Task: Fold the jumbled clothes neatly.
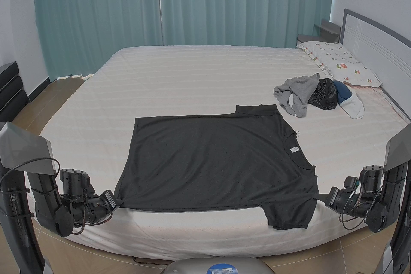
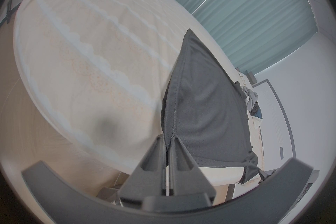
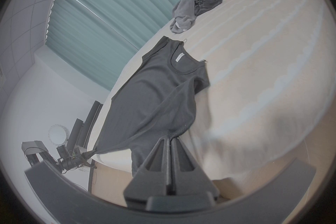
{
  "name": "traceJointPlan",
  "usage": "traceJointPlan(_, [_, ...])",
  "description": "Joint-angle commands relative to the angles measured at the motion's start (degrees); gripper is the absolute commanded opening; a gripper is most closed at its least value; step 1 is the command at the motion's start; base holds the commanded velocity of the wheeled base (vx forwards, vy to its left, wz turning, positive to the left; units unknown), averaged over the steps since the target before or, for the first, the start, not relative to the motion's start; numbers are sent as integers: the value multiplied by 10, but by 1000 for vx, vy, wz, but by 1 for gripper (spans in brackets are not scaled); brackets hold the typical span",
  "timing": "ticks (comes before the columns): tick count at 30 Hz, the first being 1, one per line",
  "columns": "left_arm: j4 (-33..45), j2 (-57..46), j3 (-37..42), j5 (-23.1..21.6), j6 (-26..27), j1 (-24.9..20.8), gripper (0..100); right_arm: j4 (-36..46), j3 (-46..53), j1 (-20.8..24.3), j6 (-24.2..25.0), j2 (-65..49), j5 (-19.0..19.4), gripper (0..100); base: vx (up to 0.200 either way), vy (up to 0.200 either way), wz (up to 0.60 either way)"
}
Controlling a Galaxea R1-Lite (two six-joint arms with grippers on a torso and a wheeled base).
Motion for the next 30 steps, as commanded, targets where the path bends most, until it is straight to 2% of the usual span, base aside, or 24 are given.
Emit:
traceJointPlan(1, [-26,-15,26,6,2,2,0,-7,36,-20,-4,-17,1,0,0,0,0])
traceJointPlan(5, [-69,-10,55,19,27,4,0,-7,56,-26,-5,-16,7,0,0,0,0])
traceJointPlan(16, [-75,12,71,34,68,7,0,19,62,-34,-10,-16,3,0,0,0,0])
traceJointPlan(17, [-76,22,75,55,87,9,0,43,62,-42,-28,-19,3,0,0,0,0])
traceJointPlan(24, [-78,14,94,55,94,9,0,131,62,-44,-64,-67,6,0,0,0,0])
traceJointPlan(30, [-77,14,121,55,149,13,0,186,62,-47,-86,-89,5,0,0,0,0])
